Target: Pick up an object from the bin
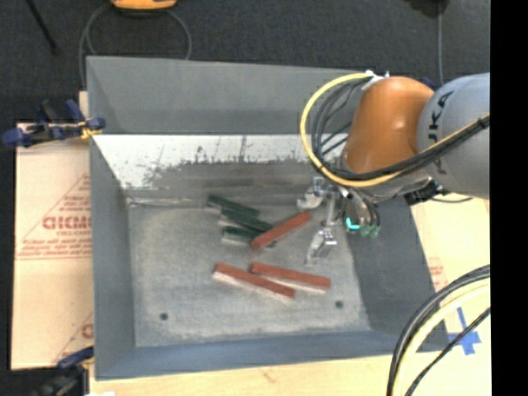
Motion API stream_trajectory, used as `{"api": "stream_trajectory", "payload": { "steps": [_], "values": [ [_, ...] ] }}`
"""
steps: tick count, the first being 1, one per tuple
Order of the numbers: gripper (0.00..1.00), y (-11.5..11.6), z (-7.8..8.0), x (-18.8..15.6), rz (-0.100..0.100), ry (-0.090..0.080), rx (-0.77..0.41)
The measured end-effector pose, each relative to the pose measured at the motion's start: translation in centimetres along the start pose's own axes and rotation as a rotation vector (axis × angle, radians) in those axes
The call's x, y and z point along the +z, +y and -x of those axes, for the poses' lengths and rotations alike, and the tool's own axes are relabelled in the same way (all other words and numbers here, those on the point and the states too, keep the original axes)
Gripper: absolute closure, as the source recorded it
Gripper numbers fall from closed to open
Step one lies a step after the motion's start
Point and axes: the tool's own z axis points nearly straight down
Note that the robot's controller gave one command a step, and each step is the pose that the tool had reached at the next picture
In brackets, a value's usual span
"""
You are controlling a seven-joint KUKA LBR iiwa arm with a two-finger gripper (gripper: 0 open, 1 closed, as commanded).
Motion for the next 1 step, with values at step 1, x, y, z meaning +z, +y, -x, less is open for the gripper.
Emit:
{"api": "stream_trajectory", "payload": {
  "steps": [1],
  "values": [
    [0.00, -0.01, 0.18, -0.44, -0.001, -0.007, -0.001]
  ]
}}
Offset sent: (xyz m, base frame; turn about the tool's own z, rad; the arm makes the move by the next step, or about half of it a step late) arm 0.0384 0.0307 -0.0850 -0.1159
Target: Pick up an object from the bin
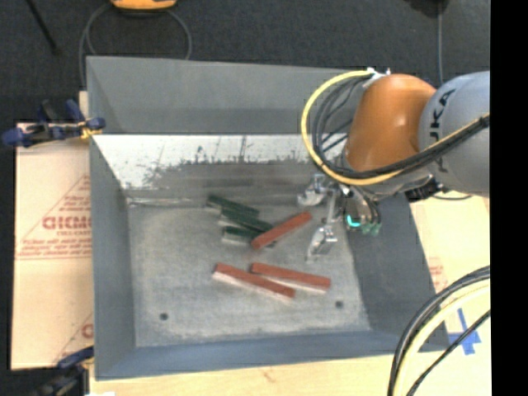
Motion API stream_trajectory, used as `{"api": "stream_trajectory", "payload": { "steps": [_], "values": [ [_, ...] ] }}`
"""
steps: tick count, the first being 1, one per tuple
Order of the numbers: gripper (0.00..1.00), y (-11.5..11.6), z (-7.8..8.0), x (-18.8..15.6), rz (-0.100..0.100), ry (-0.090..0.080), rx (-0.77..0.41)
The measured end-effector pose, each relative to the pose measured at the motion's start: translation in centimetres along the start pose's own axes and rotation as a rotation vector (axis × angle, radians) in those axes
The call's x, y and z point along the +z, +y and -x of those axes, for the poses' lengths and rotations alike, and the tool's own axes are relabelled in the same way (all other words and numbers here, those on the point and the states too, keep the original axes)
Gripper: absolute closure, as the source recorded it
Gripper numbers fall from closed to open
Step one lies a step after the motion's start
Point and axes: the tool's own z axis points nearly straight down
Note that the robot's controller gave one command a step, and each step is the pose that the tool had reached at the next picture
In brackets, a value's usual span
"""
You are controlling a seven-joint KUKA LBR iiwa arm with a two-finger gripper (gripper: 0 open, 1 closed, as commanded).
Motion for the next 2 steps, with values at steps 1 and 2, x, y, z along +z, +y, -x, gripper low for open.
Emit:
{"api": "stream_trajectory", "payload": {
  "steps": [1, 2],
  "values": [
    [1.00, 2.87, 4.20, 7.85, -0.001, -0.005, -0.113],
    [1.00, 2.86, 4.20, 7.85, -0.001, -0.005, -0.113]
  ]
}}
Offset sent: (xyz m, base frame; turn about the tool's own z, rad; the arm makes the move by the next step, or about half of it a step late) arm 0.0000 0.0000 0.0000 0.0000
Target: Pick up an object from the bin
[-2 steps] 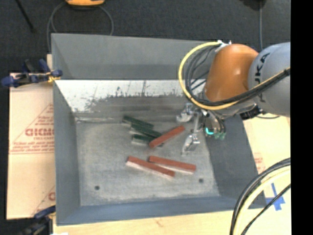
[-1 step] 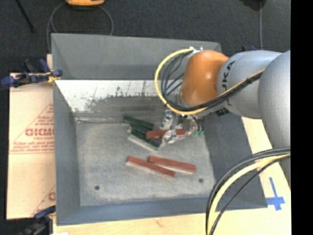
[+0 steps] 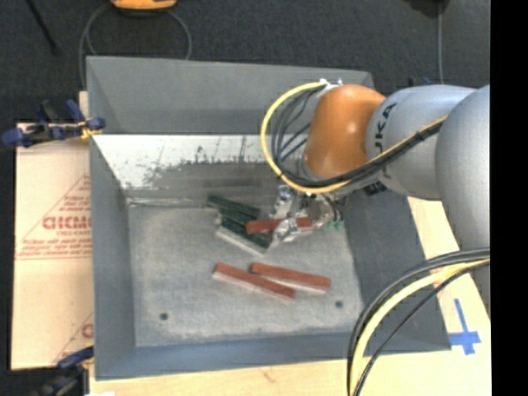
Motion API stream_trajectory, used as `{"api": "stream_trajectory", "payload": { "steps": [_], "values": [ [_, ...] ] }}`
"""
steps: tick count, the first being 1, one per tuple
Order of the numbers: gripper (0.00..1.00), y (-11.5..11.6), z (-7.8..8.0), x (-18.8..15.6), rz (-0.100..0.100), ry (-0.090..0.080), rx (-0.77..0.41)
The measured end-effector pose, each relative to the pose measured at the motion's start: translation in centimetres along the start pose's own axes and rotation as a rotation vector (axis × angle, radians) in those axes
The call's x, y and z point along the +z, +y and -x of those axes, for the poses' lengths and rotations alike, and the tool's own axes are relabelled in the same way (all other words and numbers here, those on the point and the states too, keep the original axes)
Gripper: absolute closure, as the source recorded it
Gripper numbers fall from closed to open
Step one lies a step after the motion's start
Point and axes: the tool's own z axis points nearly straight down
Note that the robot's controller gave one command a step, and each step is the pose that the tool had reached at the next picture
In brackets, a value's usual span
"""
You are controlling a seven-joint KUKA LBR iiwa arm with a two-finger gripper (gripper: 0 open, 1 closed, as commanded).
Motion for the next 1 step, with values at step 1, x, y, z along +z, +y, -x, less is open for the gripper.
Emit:
{"api": "stream_trajectory", "payload": {
  "steps": [1],
  "values": [
    [1.00, 0.01, 0.27, -17.40, -0.001, -0.005, -0.021]
  ]
}}
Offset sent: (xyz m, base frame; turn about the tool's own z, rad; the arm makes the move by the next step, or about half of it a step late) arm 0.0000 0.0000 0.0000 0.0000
